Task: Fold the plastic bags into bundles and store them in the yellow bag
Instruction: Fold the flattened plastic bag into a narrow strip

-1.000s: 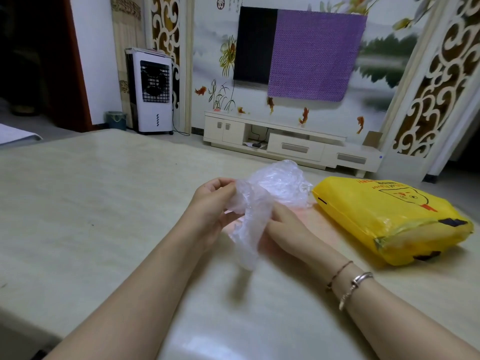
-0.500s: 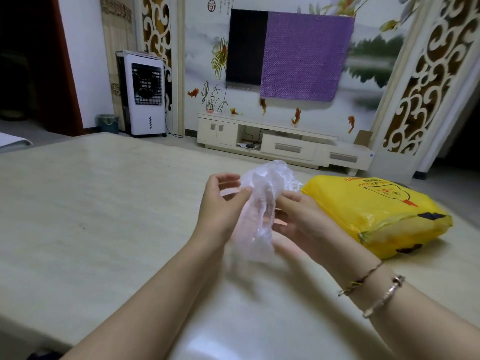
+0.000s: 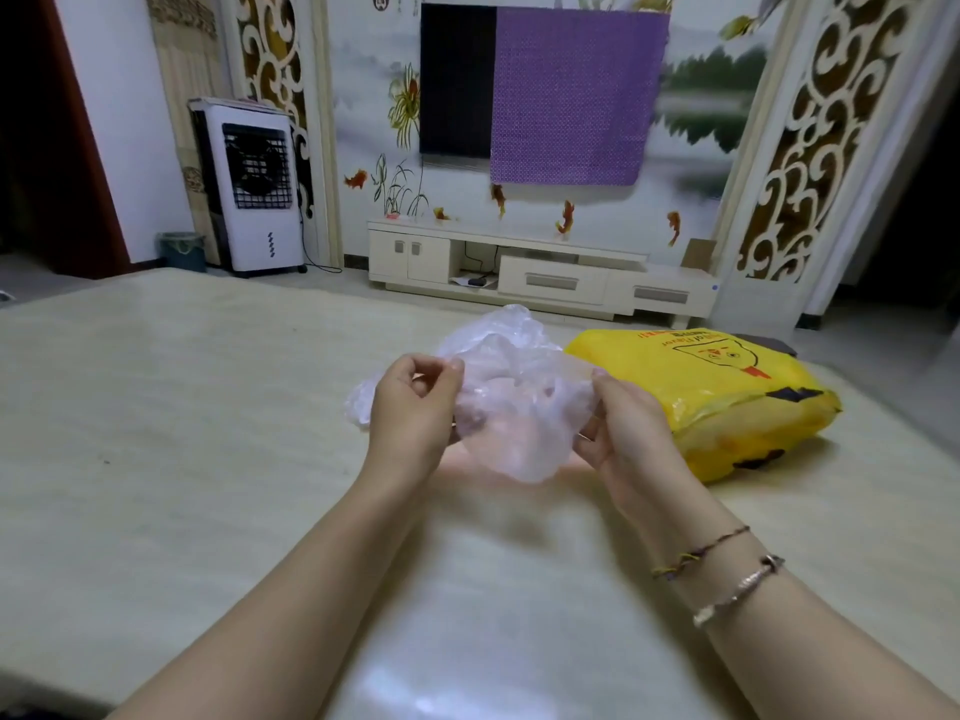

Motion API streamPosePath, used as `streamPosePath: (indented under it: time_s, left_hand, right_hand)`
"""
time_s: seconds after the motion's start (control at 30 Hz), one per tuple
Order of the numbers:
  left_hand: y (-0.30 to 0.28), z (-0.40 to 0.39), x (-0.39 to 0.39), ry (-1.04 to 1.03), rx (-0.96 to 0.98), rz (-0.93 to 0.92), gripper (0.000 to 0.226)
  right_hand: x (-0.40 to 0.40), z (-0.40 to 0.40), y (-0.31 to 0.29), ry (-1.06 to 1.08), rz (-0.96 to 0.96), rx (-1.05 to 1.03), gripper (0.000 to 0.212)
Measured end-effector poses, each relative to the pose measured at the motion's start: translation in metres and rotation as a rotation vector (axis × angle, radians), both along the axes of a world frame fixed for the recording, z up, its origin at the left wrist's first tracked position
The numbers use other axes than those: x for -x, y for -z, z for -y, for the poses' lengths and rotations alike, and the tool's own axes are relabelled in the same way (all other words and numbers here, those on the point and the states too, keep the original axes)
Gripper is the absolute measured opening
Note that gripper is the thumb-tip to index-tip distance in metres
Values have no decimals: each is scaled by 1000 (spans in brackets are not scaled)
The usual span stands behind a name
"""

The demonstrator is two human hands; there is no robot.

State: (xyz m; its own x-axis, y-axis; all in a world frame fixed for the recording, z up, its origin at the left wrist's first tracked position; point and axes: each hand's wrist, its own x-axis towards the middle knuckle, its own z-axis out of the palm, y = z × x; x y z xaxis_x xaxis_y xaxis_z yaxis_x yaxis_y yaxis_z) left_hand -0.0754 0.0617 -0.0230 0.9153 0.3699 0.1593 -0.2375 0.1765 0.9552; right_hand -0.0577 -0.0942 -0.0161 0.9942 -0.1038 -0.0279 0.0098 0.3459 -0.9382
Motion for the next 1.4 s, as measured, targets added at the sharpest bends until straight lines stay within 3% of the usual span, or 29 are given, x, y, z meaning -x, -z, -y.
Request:
streamPosePath:
  time_s: [0.17,0.3,0.4,0.5,0.6,0.67,0.77,0.83,0.9,0.97,1.03,1.13,1.3,1.4]
  left_hand:
    - [3,1,4,-19,-279,52,13]
    - [-6,-12,4,5,-263,-53,19]
    - [-13,-22,5,194,-170,-216,50]
    - [-14,-24,11,468,-212,-317,68]
    - [-10,-19,16,548,-341,-275,35]
    - [-8,-19,14,457,-310,-214,11]
    - [-9,-24,8,221,-143,-81,3]
    - [-11,-26,7,84,-139,24,8]
    - [-10,-27,8,-52,-241,108,18]
    - [-6,-29,10,-140,-374,133,21]
    - [-2,-32,10,-180,-490,98,22]
    - [5,-39,7,-163,-626,-22,23]
    - [11,-44,5,-146,-951,-262,29]
    - [13,-43,11,-138,-1138,-384,46]
  right_hand:
    - [-13,0,3,141,13,238,23]
    - [-5,12,-9,-75,100,357,16]
    - [6,18,-18,-279,121,466,19]
    - [13,14,-22,-327,133,497,16]
    - [12,12,-20,-301,139,512,18]
    - [9,14,-17,-304,104,514,27]
    - [7,16,-9,-415,-24,504,50]
    - [8,14,-2,-449,-83,503,43]
    - [10,11,1,-433,-93,432,23]
    - [9,6,2,-296,-109,359,10]
    - [1,4,7,-128,-116,387,14]
    - [-8,2,12,-6,-27,574,25]
    - [-15,9,22,144,199,1180,19]
    - [-14,12,26,170,260,1315,19]
